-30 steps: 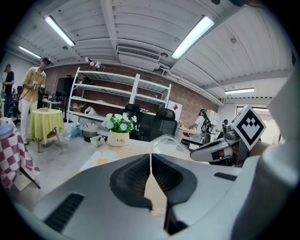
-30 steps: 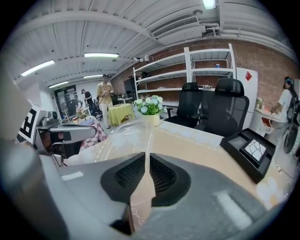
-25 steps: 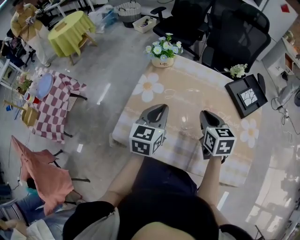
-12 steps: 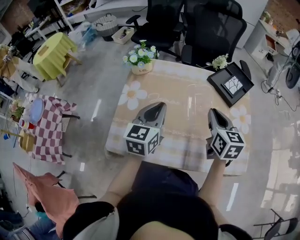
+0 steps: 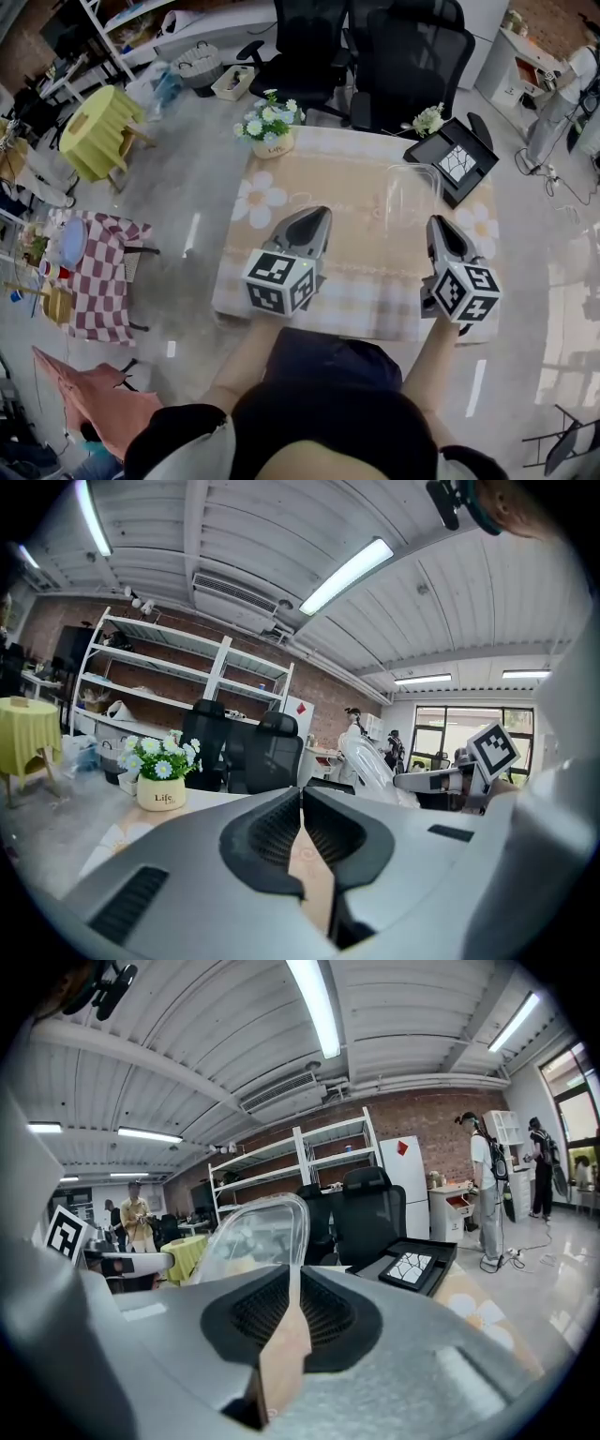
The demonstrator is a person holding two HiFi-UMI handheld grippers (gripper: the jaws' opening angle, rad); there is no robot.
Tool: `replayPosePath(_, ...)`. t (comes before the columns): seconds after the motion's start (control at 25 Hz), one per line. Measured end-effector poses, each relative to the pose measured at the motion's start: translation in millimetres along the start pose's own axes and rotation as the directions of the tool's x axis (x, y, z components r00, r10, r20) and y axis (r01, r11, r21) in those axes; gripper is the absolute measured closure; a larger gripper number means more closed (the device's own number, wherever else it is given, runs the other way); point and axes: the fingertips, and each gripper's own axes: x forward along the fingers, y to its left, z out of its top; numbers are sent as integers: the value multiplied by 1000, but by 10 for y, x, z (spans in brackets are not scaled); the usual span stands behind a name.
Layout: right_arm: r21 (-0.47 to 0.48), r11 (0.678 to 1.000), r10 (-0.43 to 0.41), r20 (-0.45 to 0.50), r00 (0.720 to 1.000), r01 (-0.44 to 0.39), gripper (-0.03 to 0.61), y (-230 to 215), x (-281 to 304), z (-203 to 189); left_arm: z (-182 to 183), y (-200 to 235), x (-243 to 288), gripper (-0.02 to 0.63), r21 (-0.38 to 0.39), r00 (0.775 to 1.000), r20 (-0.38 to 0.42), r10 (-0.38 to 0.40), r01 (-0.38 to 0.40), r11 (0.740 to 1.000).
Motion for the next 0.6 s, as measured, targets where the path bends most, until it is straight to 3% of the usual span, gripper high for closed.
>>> replayPosePath(0.6,-12,999,37,-8,999,-37,538,90,14,-62,-26,-23,-112,595,28,1000,-15,18,-17,999)
